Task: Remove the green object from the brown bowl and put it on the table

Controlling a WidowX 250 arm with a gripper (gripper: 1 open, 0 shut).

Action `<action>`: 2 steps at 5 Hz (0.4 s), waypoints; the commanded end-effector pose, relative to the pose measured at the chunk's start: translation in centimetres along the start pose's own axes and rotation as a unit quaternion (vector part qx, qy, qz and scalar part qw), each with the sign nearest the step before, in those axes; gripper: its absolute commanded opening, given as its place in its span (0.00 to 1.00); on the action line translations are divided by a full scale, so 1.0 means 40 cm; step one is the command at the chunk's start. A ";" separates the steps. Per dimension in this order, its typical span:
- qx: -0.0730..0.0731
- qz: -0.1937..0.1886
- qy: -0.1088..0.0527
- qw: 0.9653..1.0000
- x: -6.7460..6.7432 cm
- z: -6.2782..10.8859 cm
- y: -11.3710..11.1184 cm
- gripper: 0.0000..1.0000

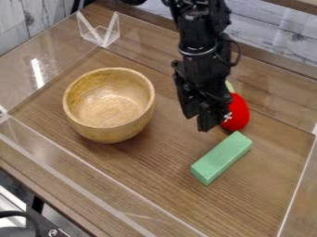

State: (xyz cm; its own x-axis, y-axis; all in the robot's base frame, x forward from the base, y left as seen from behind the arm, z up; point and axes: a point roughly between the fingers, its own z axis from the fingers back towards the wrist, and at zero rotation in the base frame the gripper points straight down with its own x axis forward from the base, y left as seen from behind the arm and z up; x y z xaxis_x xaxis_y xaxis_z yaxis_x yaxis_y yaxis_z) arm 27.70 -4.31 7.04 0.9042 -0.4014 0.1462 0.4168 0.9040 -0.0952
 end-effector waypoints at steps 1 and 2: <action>0.012 0.011 -0.013 1.000 -0.005 0.020 0.016 1.00; 0.019 0.047 -0.024 0.998 -0.019 0.025 0.026 1.00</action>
State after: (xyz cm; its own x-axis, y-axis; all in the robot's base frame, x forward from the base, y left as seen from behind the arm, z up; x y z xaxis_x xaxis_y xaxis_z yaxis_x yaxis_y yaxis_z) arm 26.99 -3.05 6.70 0.9385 -0.3139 0.1436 0.3279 0.9407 -0.0872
